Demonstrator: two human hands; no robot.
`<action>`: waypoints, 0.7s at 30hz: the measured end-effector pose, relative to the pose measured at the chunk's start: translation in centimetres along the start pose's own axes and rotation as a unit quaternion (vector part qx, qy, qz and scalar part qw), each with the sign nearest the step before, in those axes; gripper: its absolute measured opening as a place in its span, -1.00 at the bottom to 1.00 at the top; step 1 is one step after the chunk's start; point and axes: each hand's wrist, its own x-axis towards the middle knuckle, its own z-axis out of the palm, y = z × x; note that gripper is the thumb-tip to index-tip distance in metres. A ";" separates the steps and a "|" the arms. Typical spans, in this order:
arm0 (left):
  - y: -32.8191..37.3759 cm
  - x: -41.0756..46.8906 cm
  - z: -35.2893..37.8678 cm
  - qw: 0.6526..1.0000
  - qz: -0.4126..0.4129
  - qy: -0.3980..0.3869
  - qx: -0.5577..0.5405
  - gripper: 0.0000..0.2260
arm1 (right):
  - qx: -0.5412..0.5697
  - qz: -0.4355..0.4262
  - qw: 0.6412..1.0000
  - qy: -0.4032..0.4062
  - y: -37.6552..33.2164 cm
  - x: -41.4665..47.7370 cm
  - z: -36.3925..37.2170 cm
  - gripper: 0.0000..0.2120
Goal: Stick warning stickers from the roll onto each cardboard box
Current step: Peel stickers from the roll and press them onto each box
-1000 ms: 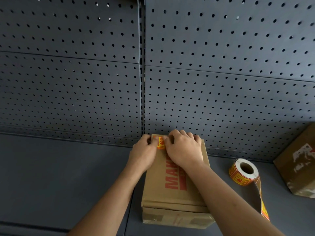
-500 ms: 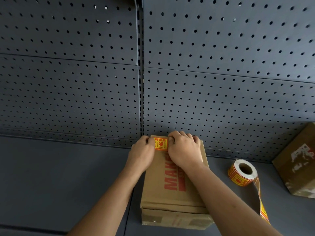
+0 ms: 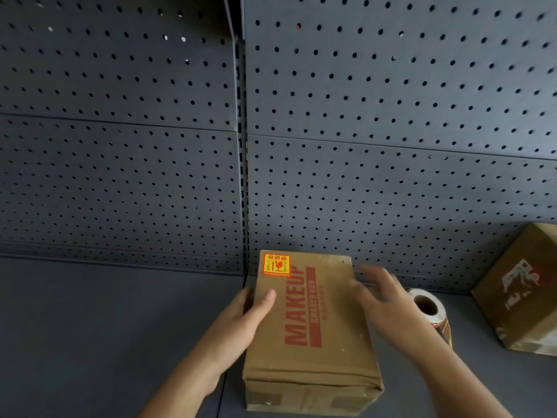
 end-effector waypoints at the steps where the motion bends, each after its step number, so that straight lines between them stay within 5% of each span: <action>1: -0.3 -0.4 0.1 1.000 0.000 -0.011 0.000 -0.70 | 0.023 0.027 0.999 -0.029 0.8 -0.9 -0.3 -0.38; 4: -0.9 -1.4 0.4 0.999 0.010 -0.031 0.012 -0.71 | 0.064 0.083 0.985 -0.139 2.3 -2.9 -0.2 -0.13; 10: -0.9 -2.6 1.2 0.997 0.068 0.002 0.028 -0.61 | 0.129 0.065 0.969 -0.201 2.2 -4.6 -0.2 -0.35; 21: 0.6 -3.6 3.3 0.970 0.240 0.008 0.026 -0.32 | 0.228 -0.057 0.968 -0.091 1.8 -7.9 -3.5 -0.47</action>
